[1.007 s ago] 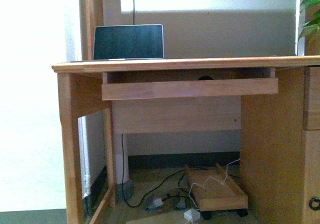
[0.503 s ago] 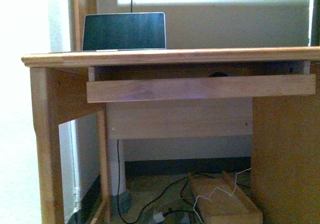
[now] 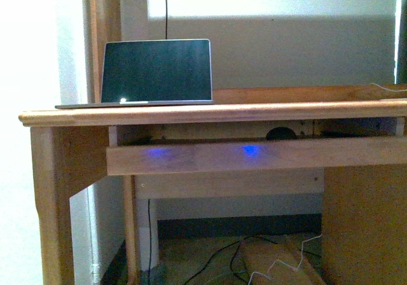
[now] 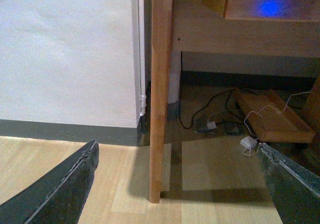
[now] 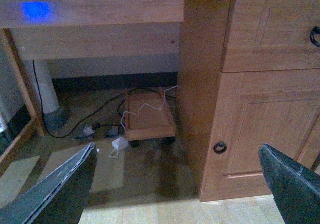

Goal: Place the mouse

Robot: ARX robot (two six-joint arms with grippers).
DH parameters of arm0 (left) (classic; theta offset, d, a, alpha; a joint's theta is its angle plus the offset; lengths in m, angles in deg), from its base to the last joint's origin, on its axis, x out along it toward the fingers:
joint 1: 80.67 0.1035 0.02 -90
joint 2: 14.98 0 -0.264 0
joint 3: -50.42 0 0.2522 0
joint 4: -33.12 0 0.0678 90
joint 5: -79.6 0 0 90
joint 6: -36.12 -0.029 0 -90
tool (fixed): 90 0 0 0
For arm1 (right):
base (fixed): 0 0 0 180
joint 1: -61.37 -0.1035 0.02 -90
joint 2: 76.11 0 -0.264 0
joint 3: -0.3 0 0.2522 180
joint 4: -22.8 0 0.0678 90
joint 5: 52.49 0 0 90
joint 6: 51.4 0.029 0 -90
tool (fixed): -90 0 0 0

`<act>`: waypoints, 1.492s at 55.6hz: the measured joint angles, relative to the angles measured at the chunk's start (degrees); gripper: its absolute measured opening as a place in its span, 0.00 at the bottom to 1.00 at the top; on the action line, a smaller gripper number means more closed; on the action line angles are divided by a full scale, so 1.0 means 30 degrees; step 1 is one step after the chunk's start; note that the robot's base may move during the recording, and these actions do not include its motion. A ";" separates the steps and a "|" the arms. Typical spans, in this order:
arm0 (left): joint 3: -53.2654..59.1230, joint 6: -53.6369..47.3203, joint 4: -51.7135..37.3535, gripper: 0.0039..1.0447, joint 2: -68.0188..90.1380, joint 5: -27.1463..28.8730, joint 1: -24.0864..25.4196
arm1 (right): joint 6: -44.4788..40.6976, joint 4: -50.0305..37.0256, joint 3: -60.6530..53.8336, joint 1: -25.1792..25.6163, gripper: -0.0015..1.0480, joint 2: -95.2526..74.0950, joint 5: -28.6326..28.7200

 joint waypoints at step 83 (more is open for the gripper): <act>-1.7391 -2.1930 -1.7857 0.93 3.7477 -0.7519 -0.0204 | 0.0000 0.0000 0.0000 0.0000 0.93 0.0000 0.0000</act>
